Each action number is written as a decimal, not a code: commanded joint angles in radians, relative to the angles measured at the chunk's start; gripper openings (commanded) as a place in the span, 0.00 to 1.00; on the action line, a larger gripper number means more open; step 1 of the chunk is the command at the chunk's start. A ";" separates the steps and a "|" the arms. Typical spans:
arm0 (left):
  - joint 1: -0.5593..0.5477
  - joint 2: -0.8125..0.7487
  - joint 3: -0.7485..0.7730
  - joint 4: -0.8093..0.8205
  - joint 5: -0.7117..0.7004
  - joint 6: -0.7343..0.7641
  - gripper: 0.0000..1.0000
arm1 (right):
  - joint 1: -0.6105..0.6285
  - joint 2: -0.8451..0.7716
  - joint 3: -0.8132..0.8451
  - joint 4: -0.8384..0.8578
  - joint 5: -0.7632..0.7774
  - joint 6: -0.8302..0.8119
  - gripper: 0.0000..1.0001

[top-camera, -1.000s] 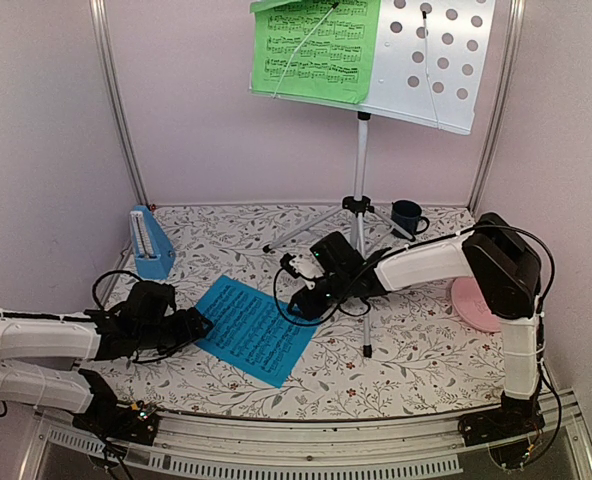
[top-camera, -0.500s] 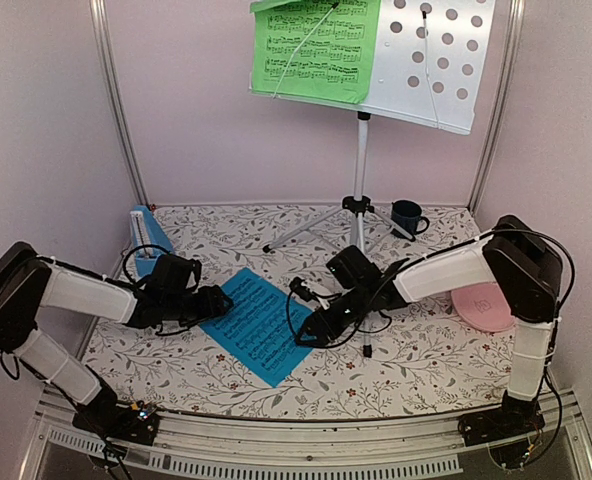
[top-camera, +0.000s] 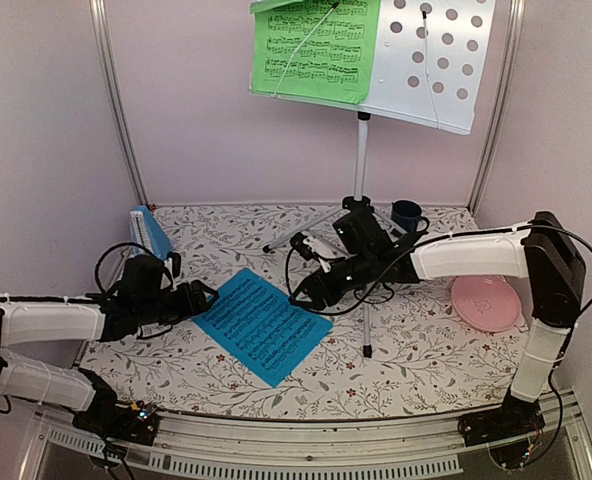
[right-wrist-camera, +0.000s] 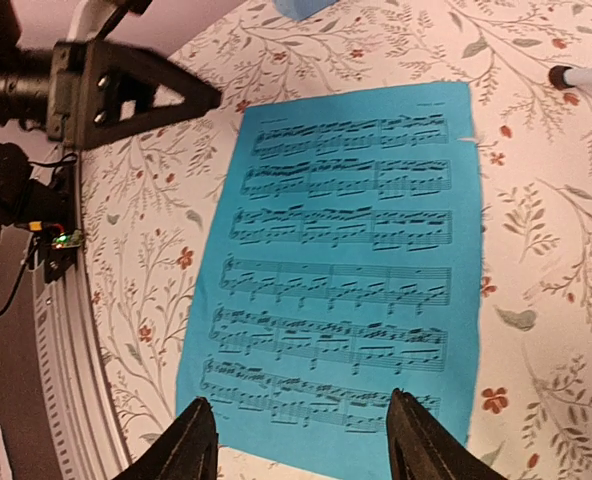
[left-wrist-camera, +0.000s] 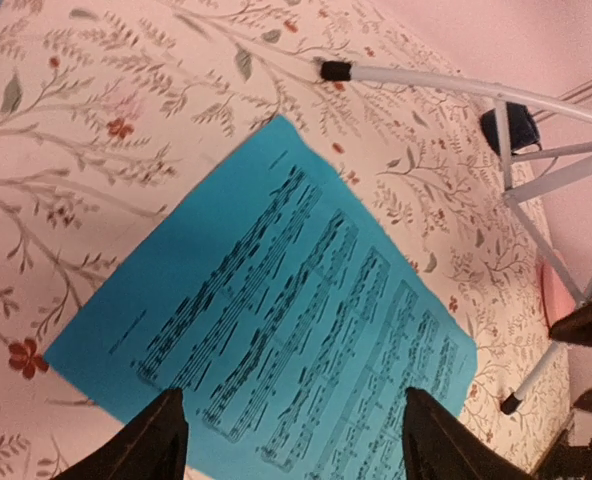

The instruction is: Set up the instrument practice props

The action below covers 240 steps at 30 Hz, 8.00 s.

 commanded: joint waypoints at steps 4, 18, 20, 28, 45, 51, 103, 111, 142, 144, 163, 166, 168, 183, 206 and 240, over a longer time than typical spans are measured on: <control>0.006 -0.076 -0.142 -0.083 -0.060 -0.159 0.76 | -0.032 0.159 0.149 -0.113 0.204 -0.041 0.46; 0.010 0.195 -0.061 0.111 -0.013 -0.150 0.78 | -0.030 0.292 0.146 -0.179 0.149 -0.026 0.25; 0.014 0.241 -0.027 0.120 -0.007 -0.128 0.78 | -0.023 0.280 0.114 -0.171 0.094 -0.008 0.24; 0.067 0.394 0.096 0.169 0.078 -0.022 0.77 | 0.040 0.181 -0.002 -0.184 -0.072 0.052 0.26; 0.083 0.144 -0.060 0.047 0.108 -0.098 0.78 | 0.037 0.143 0.154 -0.192 0.073 0.011 0.37; 0.083 0.145 -0.084 0.036 0.089 -0.150 0.79 | 0.006 0.256 0.220 -0.208 0.199 -0.024 0.35; 0.036 0.491 0.003 0.605 0.388 -0.189 0.49 | 0.023 0.261 0.195 -0.102 0.131 -0.051 0.36; 0.039 0.416 -0.031 0.697 0.432 -0.144 0.37 | -0.067 0.052 0.011 0.107 -0.065 0.070 0.57; -0.216 0.495 0.120 0.215 0.250 -0.244 0.75 | 0.039 0.030 -0.169 -0.207 0.240 0.096 0.27; -0.227 0.536 0.144 0.234 0.275 -0.253 0.76 | 0.040 0.058 -0.173 -0.189 0.227 0.099 0.26; -0.242 0.763 0.172 0.809 0.442 -0.384 0.75 | 0.039 0.141 -0.164 -0.066 0.162 0.097 0.24; -0.246 0.803 0.226 0.696 0.463 -0.336 0.69 | 0.040 0.136 -0.165 -0.064 0.168 0.093 0.24; -0.249 0.804 0.260 0.605 0.454 -0.275 0.66 | 0.039 0.133 -0.165 -0.063 0.173 0.093 0.24; -0.256 0.810 0.295 0.541 0.521 -0.109 0.41 | 0.039 0.117 -0.125 -0.058 0.165 0.081 0.25; -0.168 0.496 0.057 0.789 0.572 0.009 0.16 | -0.120 -0.334 -0.347 0.248 -0.116 0.166 0.70; -0.218 0.074 0.113 0.673 0.727 0.180 0.17 | -0.108 -0.465 -0.359 0.310 -0.363 0.108 0.60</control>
